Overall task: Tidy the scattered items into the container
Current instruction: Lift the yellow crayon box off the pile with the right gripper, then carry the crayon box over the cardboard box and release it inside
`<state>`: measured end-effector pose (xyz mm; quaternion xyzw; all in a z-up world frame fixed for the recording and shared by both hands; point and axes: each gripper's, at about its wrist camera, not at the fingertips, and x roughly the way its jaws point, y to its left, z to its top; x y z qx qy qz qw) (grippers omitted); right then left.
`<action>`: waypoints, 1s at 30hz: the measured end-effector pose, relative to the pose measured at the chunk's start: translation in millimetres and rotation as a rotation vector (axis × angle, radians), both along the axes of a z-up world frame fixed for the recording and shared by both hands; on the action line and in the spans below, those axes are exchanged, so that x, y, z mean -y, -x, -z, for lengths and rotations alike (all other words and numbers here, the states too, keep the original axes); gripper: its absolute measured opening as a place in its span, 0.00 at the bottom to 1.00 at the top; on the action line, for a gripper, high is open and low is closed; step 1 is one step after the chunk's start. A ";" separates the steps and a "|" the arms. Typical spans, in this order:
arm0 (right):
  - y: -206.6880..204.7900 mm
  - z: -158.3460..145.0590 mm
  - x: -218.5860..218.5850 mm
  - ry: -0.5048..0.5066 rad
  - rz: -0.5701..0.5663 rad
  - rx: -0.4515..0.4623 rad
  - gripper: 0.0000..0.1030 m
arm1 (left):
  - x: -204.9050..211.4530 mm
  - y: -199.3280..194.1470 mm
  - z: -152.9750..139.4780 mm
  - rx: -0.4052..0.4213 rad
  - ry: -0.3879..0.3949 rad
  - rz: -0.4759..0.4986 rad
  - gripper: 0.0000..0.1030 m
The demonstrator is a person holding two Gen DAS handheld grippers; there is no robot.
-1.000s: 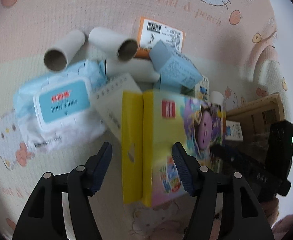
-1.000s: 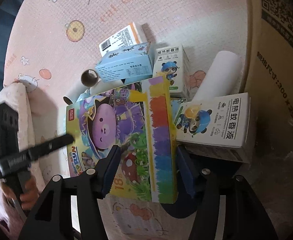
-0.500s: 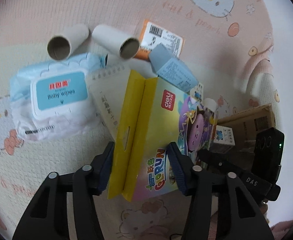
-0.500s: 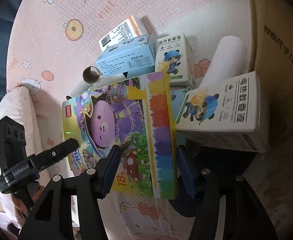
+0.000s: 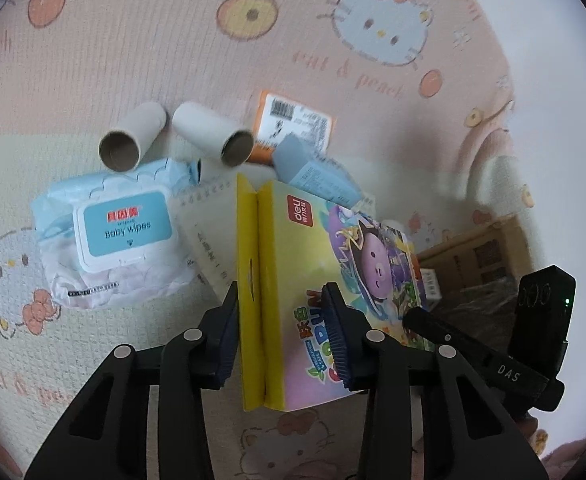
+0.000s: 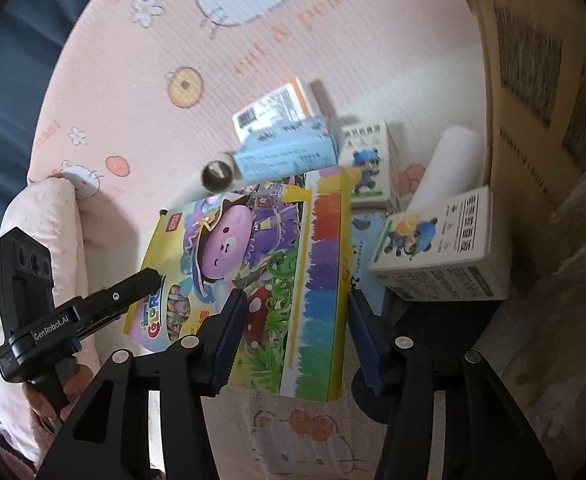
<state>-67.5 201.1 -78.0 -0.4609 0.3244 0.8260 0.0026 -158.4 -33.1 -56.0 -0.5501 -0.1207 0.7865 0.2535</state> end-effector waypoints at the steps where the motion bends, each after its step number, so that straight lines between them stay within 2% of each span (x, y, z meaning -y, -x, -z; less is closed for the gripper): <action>1: -1.8 -6.2 0.7 -0.011 0.003 -0.013 0.48 | -0.7 0.0 -4.3 -0.010 -0.005 0.003 0.41; 6: -14.8 -48.8 -1.4 -0.085 0.037 -0.085 0.48 | -6.7 -2.2 -35.6 -0.063 -0.068 0.022 0.41; 11: -38.2 -90.9 -16.9 -0.124 0.108 -0.165 0.48 | -30.6 -8.5 -77.9 -0.165 -0.124 0.077 0.41; 16: -76.8 -131.3 -42.7 -0.158 0.214 -0.238 0.48 | -72.1 -13.5 -113.4 -0.232 -0.178 0.165 0.41; 21: -119.8 -146.7 -79.9 -0.166 0.345 -0.239 0.48 | -139.5 -21.9 -127.2 -0.255 -0.216 0.267 0.41; 25: -162.6 -150.3 -112.6 -0.184 0.474 -0.209 0.48 | -195.5 -27.7 -123.1 -0.218 -0.235 0.391 0.41; 30: -201.6 -145.9 -138.8 -0.189 0.582 -0.129 0.48 | -261.0 -33.1 -102.9 -0.091 -0.276 0.494 0.41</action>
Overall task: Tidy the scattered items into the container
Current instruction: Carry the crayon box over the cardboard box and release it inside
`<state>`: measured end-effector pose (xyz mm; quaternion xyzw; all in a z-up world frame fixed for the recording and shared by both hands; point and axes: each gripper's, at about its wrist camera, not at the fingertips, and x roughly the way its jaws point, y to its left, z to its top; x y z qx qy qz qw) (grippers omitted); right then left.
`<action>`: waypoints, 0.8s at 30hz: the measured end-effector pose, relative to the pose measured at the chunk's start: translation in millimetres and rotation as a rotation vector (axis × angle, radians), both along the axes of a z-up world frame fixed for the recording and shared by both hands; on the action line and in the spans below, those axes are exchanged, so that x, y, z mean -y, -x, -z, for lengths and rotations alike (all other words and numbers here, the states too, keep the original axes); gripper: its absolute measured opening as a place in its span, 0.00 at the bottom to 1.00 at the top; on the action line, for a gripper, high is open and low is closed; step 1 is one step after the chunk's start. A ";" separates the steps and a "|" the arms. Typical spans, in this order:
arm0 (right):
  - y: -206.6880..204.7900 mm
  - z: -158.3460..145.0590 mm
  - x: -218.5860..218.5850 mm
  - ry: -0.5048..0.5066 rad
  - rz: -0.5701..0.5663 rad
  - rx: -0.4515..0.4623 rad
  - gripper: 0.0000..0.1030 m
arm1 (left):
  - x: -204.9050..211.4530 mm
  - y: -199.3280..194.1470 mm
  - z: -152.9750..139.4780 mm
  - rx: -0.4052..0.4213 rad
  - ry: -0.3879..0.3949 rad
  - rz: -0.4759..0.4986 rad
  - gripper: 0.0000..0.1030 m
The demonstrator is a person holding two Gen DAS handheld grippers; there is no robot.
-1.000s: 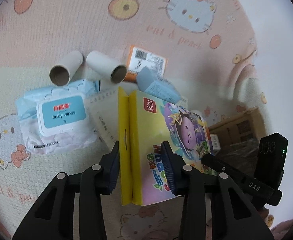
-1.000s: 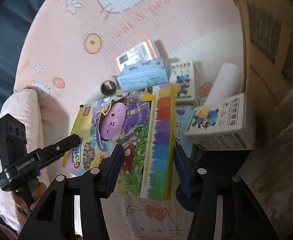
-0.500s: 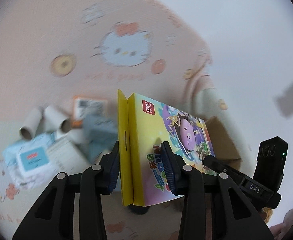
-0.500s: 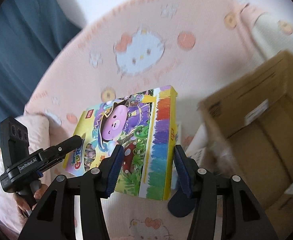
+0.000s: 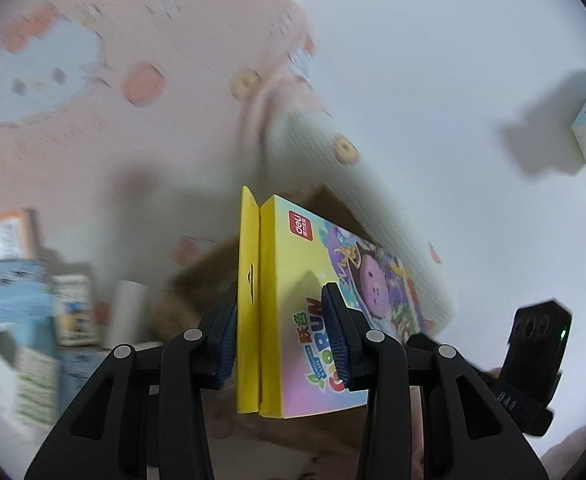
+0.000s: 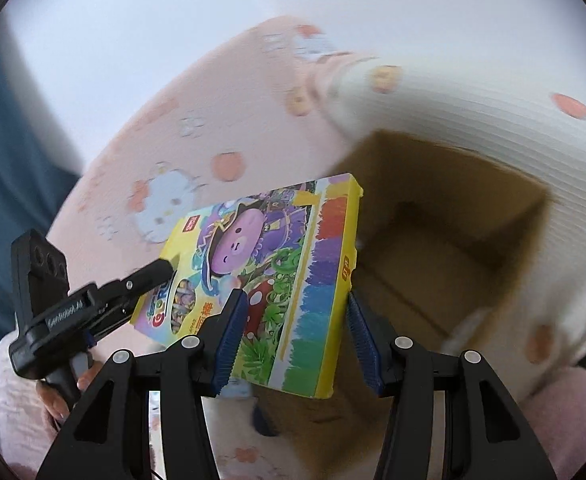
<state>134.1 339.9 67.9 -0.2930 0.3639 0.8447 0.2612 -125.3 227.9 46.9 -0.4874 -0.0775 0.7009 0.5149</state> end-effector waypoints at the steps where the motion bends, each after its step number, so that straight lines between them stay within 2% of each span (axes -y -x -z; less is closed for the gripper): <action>1: -4.3 1.6 -3.9 0.002 0.019 0.014 0.48 | -13.7 -2.3 3.7 0.016 0.000 0.022 0.41; 6: -24.9 5.4 -25.7 0.026 0.091 0.068 0.48 | -62.3 -11.5 8.0 0.007 0.043 0.107 0.41; 14: -32.6 8.9 -54.3 0.014 0.129 0.105 0.48 | -103.6 -7.8 13.4 0.017 0.075 0.151 0.41; 18: -18.8 15.8 -79.4 -0.020 0.107 0.215 0.52 | -125.0 8.0 30.1 0.069 0.126 0.130 0.45; 20: -20.1 11.6 -89.1 -0.043 0.087 0.253 0.52 | -129.0 15.5 35.8 0.079 0.185 0.092 0.47; 24: -21.3 -5.0 -98.5 -0.154 -0.016 0.332 0.57 | -127.1 16.4 37.7 0.120 0.262 0.134 0.49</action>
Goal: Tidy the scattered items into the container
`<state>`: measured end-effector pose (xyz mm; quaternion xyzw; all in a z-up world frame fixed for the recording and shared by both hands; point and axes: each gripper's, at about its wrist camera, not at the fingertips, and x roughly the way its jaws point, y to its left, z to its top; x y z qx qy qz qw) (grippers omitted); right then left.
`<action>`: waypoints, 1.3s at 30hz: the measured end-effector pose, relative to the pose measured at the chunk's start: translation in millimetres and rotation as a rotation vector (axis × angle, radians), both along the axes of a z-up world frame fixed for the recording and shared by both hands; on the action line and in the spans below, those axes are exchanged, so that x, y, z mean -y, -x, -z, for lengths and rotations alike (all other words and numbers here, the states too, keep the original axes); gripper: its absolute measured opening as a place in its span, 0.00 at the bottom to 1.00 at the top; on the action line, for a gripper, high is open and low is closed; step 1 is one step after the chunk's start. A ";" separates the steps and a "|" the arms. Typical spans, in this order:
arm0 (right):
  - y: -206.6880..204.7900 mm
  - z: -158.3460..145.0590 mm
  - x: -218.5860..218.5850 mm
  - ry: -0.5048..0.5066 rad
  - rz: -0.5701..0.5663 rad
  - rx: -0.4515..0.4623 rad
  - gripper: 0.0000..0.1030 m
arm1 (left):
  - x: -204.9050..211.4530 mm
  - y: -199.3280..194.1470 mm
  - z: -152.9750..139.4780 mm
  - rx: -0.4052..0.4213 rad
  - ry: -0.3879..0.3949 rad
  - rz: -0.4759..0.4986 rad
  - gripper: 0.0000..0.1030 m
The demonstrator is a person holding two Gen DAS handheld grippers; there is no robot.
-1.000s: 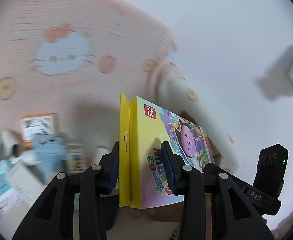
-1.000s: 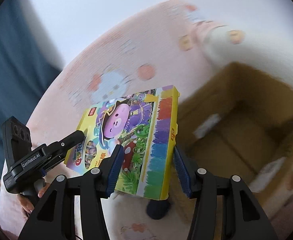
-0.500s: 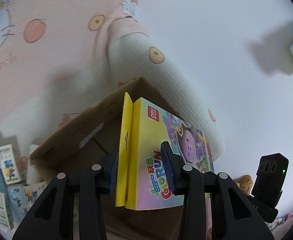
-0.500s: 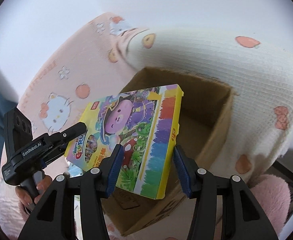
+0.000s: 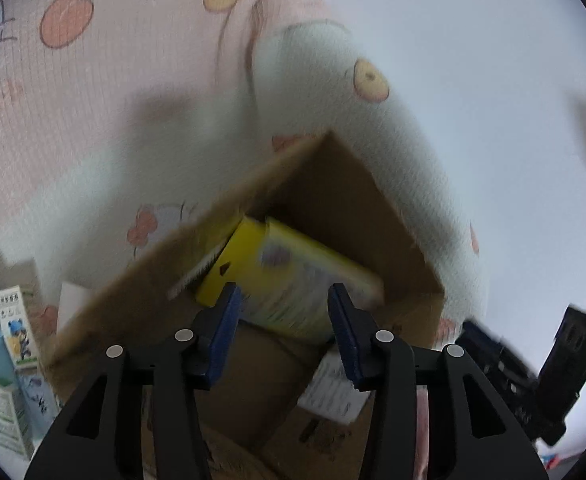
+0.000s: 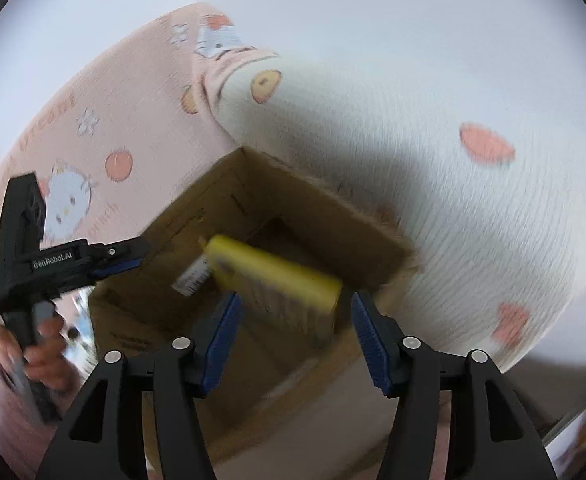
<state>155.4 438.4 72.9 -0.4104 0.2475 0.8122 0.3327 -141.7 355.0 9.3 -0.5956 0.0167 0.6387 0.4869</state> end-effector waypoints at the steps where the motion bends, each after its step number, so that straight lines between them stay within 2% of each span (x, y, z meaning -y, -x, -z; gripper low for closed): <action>1: 2.3 -2.1 -2.2 -0.020 -0.039 0.029 0.59 | -2.6 -2.3 -1.8 0.006 0.036 0.022 0.51; 4: 9.7 -3.7 -8.2 -0.012 -0.156 0.075 0.60 | -11.8 -5.1 -5.7 0.038 0.154 0.049 0.57; 7: 20.2 -6.4 -10.7 -0.006 -0.245 0.092 0.60 | -26.6 -7.3 -6.8 0.092 0.238 0.028 0.64; 10: 29.1 -13.8 -10.1 -0.007 -0.319 0.094 0.60 | -37.1 -13.6 -4.2 0.066 0.295 -0.011 0.67; 14: 49.7 -16.4 -16.4 0.004 -0.430 0.101 0.60 | -42.4 -13.7 17.9 0.130 0.259 -0.057 0.67; 17: 68.9 -1.6 -20.1 -0.007 -0.494 0.220 0.60 | -43.0 -18.6 43.7 0.181 0.284 -0.101 0.67; 21: 88.0 21.0 -20.3 -0.015 -0.582 0.339 0.59 | -47.2 -24.6 62.7 0.240 0.270 -0.101 0.67; 24: 101.2 38.9 -23.3 -0.008 -0.594 0.397 0.59 | -45.5 -22.2 82.3 0.272 0.291 -0.198 0.66; 25: 105.3 44.6 -24.4 -0.004 -0.594 0.409 0.57 | -44.9 -22.1 86.6 0.286 0.291 -0.218 0.64; 27: 113.2 56.6 -27.3 0.014 -0.579 0.433 0.37 | -44.1 -22.6 93.4 0.277 0.305 -0.252 0.55; 28: 117.1 62.0 -29.0 0.030 -0.578 0.447 0.22 | -42.7 -23.1 95.8 0.274 0.313 -0.268 0.52; 30: 126.2 72.6 -32.4 0.072 -0.581 0.460 0.18 | -39.5 -24.0 102.6 0.290 0.326 -0.306 0.39; 31: 130.3 77.0 -32.7 0.075 -0.582 0.472 0.18 | -39.0 -24.6 106.7 0.295 0.333 -0.318 0.36; 37: 153.5 102.8 -33.3 0.151 -0.610 0.522 0.18 | -37.6 -28.2 133.3 0.292 0.409 -0.345 0.36; 39: 159.8 109.9 -37.3 0.135 -0.606 0.537 0.18 | -38.2 -28.2 144.5 0.313 0.436 -0.353 0.36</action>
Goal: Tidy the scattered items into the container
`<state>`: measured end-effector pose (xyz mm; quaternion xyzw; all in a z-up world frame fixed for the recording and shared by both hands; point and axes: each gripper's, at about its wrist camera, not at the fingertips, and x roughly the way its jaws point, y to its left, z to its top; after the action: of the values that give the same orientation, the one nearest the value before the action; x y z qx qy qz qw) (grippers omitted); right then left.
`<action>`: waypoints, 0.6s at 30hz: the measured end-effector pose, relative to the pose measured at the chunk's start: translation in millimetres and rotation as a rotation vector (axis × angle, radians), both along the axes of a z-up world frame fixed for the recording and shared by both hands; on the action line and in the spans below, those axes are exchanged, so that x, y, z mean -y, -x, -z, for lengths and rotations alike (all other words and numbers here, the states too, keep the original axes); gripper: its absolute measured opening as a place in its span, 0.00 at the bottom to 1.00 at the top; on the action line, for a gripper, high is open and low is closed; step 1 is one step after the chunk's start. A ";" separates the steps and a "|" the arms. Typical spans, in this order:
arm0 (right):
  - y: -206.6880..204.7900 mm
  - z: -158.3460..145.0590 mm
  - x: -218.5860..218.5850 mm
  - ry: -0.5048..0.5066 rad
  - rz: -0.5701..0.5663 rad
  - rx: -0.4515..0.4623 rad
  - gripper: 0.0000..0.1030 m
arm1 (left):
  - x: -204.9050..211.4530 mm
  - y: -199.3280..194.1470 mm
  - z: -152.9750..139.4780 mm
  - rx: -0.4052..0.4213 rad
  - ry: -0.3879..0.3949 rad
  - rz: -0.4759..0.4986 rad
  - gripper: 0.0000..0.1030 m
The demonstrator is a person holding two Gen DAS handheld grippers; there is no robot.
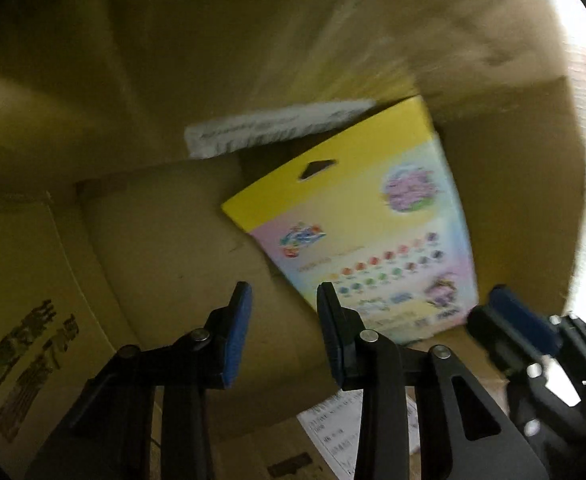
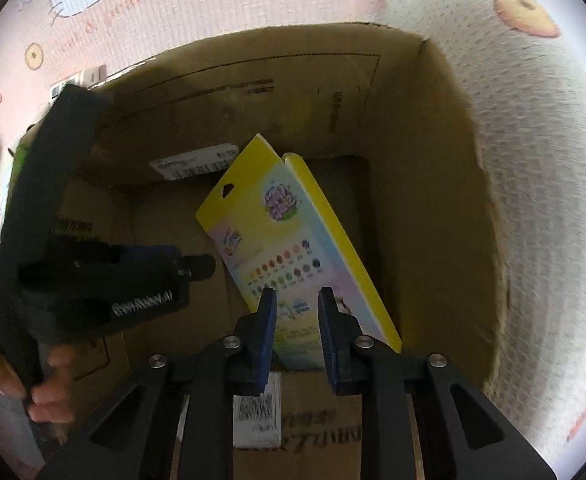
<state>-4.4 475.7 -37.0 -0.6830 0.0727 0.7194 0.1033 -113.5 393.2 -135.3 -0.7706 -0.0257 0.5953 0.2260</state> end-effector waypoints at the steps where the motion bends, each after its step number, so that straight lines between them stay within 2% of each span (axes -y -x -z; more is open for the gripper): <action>1: 1.9 2.4 -1.1 -0.008 -0.001 -0.001 0.18 | -1.8 -1.0 9.8 0.041 0.004 0.003 0.36; 3: 6.2 5.1 -5.4 -0.004 -0.021 -0.022 0.18 | -2.6 -3.8 24.9 0.100 0.014 -0.007 0.36; 9: 13.5 19.1 -14.4 0.015 -0.037 -0.036 0.18 | -2.3 -6.4 33.0 0.071 0.050 -0.038 0.36; 11: 13.1 28.7 -17.2 0.020 -0.027 -0.010 0.18 | -3.4 -7.7 32.7 0.049 0.054 -0.050 0.36; 14: 12.4 42.9 -21.9 -0.030 -0.003 0.055 0.18 | -4.4 -8.9 36.1 0.040 0.068 -0.067 0.36; 16: 11.1 57.0 -26.2 -0.118 0.003 0.124 0.17 | -3.3 -9.9 40.1 0.052 0.067 -0.085 0.42; 18: 10.3 61.0 -25.5 -0.109 -0.009 0.141 0.16 | -1.7 -11.5 45.8 0.089 0.052 -0.104 0.46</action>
<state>-14.6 501.2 -98.0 -0.7257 0.0228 0.6728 0.1421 -102.0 394.9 -181.0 -0.7996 -0.0600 0.5719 0.1733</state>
